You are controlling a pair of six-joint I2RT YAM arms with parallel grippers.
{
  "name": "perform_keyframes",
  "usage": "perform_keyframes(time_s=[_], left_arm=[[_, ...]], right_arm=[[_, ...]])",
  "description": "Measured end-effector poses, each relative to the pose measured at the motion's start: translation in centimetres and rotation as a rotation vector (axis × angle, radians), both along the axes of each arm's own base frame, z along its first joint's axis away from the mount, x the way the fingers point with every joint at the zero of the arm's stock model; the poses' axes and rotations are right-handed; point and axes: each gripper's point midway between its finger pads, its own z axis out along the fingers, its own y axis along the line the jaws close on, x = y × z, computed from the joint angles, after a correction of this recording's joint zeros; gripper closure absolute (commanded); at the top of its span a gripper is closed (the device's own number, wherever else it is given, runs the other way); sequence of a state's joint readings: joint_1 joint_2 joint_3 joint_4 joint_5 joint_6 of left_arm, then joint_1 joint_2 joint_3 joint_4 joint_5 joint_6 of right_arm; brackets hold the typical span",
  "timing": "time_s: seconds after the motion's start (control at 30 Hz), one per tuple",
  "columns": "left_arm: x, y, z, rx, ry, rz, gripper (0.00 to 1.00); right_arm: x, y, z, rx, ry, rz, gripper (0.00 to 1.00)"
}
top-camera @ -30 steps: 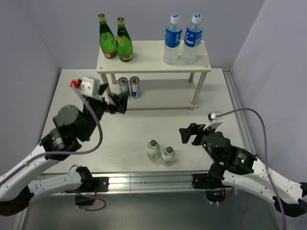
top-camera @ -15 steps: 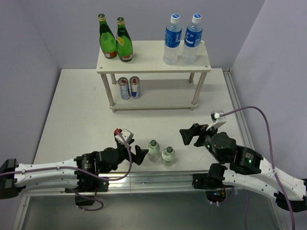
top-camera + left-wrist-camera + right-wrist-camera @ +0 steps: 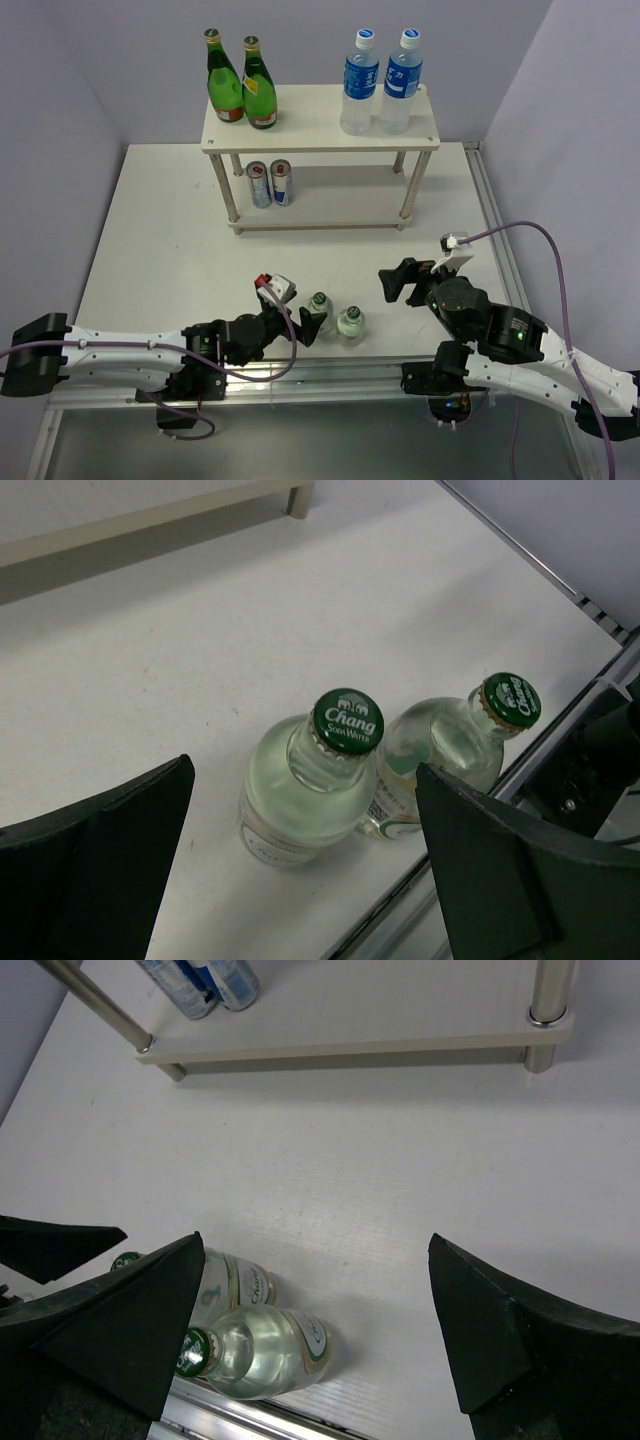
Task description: Place and organize the beverage onto the shelf
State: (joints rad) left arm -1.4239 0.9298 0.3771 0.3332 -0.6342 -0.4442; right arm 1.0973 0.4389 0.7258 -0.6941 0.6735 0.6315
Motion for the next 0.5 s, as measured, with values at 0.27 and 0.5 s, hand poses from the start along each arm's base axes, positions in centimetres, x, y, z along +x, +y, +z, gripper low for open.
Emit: perform_keyframes(time_s=[0.27,0.5], left_arm=[[1.6,-1.4,0.8,-0.002,-0.062,0.052,0.01],[3.9,-2.4,0.3,0.014,-0.078,0.102,0.18]], right_arm=[[0.0,0.0,0.0,-0.001,0.000,-0.001,0.00],[0.0,-0.1,0.1,0.004,-0.004,-0.002,0.00]])
